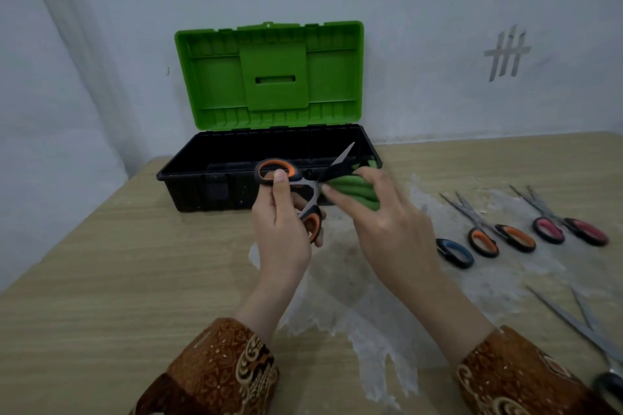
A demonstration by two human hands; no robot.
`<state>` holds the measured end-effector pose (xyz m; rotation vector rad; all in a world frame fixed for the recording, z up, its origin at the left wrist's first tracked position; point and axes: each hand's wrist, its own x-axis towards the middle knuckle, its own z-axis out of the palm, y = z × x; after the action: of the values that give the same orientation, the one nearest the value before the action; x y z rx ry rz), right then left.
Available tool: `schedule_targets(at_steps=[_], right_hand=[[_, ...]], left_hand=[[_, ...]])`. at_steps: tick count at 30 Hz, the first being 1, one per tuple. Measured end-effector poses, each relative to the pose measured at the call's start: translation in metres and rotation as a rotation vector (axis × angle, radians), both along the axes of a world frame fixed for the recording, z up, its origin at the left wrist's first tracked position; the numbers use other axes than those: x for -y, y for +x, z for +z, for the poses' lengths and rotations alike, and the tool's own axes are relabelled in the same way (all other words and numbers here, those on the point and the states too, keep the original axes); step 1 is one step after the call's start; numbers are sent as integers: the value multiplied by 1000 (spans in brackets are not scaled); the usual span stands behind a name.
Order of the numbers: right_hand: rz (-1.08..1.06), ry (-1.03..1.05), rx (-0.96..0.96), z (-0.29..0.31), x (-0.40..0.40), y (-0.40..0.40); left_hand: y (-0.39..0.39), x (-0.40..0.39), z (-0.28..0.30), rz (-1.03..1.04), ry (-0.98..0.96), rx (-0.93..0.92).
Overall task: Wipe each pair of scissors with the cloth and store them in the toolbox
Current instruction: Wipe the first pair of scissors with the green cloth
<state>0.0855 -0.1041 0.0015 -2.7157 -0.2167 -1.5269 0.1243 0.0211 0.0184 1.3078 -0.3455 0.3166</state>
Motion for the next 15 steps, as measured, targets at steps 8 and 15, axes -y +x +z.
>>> schedule_targets(at_steps=[8, 15], right_hand=[[13, 1, 36, 4, -3, -2], [-42, 67, -9, 4, -4, -1]], left_hand=[[5, -1, -1, 46, -34, -4], [4, -1, -3, 44, -26, 12]])
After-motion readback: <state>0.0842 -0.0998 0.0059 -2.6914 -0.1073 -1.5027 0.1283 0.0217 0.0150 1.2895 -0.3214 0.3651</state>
